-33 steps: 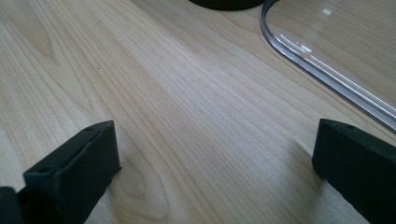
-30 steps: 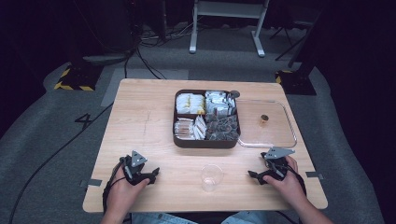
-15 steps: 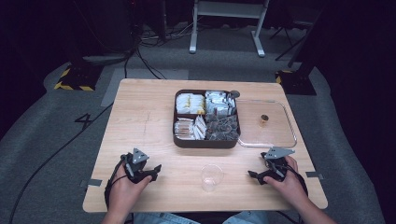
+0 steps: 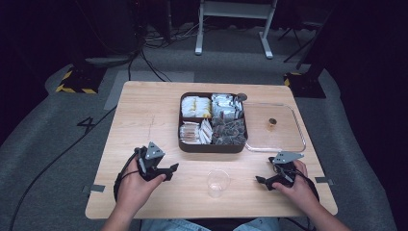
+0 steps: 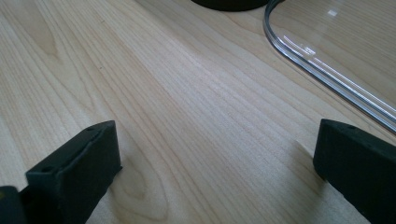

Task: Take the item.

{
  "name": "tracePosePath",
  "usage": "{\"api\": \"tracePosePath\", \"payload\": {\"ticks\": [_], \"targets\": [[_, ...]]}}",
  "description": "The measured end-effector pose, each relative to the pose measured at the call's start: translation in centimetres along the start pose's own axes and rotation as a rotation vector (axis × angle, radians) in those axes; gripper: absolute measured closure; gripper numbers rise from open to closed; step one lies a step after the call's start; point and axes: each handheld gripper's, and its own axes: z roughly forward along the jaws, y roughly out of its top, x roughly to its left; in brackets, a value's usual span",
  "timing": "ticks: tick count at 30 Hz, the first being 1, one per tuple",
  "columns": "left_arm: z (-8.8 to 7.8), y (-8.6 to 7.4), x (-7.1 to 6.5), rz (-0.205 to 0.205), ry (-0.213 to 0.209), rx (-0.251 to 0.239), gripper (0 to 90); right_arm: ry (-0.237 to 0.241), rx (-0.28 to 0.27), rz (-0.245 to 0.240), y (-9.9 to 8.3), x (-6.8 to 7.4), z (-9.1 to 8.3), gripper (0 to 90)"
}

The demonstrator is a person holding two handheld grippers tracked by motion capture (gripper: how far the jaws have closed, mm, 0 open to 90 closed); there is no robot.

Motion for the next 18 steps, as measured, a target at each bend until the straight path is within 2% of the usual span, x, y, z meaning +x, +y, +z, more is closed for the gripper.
{"api": "tracePosePath", "payload": {"ticks": [5, 9, 18], "targets": [[0.2, 1.5, 0.1, 0.015, -0.015, -0.021, 33.7, 0.001, 0.000, -0.001, 0.0, 0.0, 0.0, 0.6], [0.4, 2.8, 0.2, 0.044, -0.026, -0.038, 33.2, 0.001, 0.000, -0.003, 0.0, 0.0, 0.0, 0.6], [1.0, 5.6, 0.6, 0.077, -0.044, -0.054, 33.2, 0.013, 0.000, -0.012, 0.0, -0.1, 0.0, 0.7]]}}
